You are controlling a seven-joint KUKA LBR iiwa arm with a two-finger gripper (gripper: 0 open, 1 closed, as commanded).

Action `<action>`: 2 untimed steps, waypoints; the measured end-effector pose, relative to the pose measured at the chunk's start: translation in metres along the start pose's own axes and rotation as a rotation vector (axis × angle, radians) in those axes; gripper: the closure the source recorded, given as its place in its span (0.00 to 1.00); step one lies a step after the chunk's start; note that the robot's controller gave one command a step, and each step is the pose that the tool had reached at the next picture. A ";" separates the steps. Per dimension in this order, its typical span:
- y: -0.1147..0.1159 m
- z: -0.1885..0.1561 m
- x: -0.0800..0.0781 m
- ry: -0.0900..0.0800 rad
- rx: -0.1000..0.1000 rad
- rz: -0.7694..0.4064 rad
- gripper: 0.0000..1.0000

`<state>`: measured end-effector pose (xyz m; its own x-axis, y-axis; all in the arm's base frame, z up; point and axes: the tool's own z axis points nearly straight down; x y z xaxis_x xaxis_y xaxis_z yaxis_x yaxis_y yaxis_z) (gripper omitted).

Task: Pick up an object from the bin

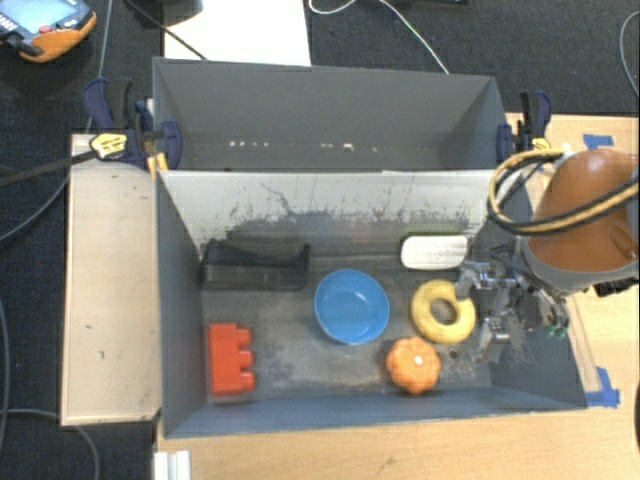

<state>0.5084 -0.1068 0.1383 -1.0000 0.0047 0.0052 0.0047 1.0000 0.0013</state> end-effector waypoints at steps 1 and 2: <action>0.013 0.059 -0.006 -0.001 -0.001 -0.508 0.00; 0.088 0.068 0.009 0.000 -0.005 -0.976 0.00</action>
Offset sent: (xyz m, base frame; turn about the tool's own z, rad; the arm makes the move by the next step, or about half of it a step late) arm 0.0050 0.0120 -0.0588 -0.5073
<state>0.4990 -0.0186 0.0700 -0.5643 -0.8256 -0.0007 -0.8256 0.5642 0.0089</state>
